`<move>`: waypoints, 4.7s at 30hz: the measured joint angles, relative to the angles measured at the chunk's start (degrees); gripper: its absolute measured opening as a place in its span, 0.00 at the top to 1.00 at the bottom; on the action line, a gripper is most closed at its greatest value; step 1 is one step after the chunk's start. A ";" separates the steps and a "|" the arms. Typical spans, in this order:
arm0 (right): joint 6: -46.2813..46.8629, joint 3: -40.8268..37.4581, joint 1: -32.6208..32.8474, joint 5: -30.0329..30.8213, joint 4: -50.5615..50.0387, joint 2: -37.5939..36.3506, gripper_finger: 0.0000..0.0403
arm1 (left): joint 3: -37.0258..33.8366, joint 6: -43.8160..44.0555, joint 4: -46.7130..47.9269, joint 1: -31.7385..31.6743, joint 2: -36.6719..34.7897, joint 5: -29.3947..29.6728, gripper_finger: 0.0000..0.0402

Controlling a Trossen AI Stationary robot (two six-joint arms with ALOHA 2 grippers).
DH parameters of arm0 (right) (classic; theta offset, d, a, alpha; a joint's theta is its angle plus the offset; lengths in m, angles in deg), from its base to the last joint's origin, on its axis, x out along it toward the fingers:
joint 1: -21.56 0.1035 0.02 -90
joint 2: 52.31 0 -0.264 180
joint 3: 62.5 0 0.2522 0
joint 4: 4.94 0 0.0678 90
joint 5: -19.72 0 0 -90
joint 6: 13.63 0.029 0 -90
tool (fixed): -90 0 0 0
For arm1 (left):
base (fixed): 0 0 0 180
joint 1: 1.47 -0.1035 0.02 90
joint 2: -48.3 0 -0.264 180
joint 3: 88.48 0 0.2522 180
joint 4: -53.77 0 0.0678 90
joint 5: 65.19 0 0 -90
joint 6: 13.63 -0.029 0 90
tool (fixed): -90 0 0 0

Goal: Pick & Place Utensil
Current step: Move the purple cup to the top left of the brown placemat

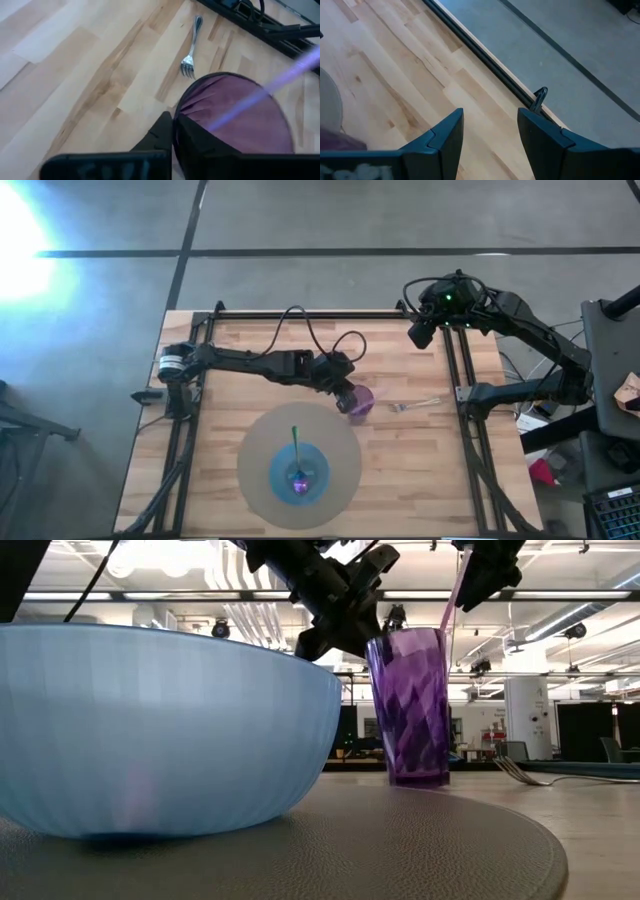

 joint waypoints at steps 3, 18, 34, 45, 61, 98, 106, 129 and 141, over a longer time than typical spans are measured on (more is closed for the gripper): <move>0.01 0.00 0.00 0.00 0.00 0.00 0.55 | 0.00 -0.33 -0.01 -0.02 0.00 0.03 0.99; 0.02 0.00 0.00 0.01 -0.09 0.00 0.55 | 0.03 -3.32 0.06 0.00 -0.10 0.03 1.00; -0.54 0.00 0.00 0.01 -0.47 0.00 0.55 | 5.71 -7.93 11.18 -0.69 -3.32 -0.10 1.00; -0.77 0.00 0.14 -3.31 -3.34 0.00 0.55 | 5.60 -8.70 22.96 -1.70 -15.31 1.02 1.00; -0.79 -0.02 1.29 -10.76 -6.78 -0.08 0.55 | -5.29 -0.26 36.03 -1.86 -33.99 12.66 1.00; 3.74 -0.02 12.66 -10.87 -8.02 -0.11 0.55 | -38.21 19.96 41.52 -0.85 -62.59 13.49 1.00; 3.72 -0.02 12.66 -10.87 -8.00 -0.11 0.55 | -39.98 22.52 41.53 3.59 -65.47 15.70 1.00; 3.72 -0.02 12.66 -10.83 -7.98 -0.09 0.55 | -46.31 25.17 41.53 5.90 -67.67 20.65 1.00; 3.72 -0.02 12.66 -10.83 -7.96 -0.09 0.55 | -46.14 25.51 41.27 5.90 -67.63 20.18 0.94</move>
